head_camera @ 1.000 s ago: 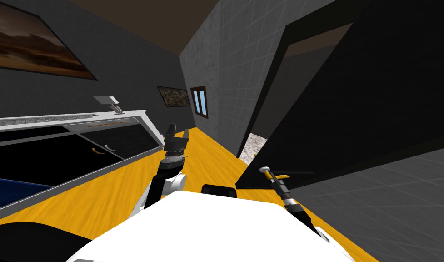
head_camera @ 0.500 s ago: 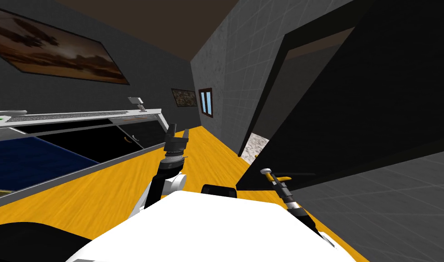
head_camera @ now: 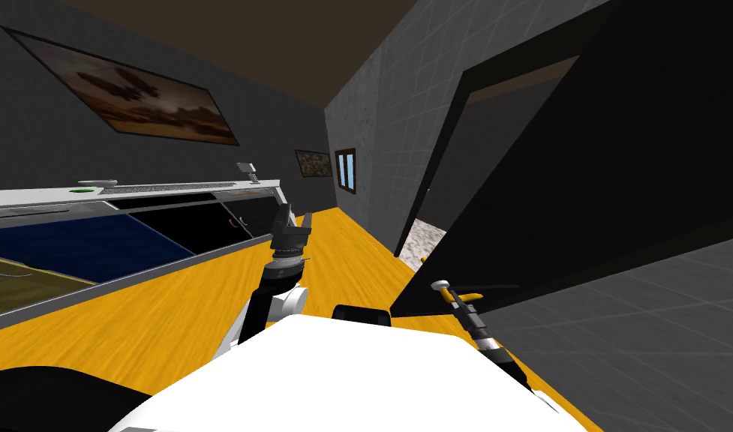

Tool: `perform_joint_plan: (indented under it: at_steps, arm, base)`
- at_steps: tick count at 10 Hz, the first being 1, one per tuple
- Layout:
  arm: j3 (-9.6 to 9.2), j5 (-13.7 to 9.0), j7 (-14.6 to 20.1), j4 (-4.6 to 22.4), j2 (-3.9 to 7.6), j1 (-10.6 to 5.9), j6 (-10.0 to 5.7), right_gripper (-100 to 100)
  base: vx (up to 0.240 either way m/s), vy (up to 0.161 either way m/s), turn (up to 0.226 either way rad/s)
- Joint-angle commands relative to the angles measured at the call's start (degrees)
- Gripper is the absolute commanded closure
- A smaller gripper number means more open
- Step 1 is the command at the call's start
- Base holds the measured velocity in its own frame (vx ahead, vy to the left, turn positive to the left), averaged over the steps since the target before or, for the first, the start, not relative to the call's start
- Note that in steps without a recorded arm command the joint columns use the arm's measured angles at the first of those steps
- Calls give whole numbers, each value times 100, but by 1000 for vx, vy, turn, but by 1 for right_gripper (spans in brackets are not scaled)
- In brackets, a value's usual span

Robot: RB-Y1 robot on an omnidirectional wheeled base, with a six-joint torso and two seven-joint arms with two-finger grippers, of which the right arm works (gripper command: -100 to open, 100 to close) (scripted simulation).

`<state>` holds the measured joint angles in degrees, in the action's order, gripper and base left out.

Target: Pull the door open

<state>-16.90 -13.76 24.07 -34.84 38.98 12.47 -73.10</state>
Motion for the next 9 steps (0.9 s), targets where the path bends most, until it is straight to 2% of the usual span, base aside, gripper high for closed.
perform_joint_plan:
  at_steps: [1, 9]
  arm:
    - [-8, -3, 8, 65, 5, -21, -60, 100]
    - [-61, -45, 67, 324, 62, -22, -341, 100]
  base:
    - [-177, -81, 175]
    - [-193, -79, 161]
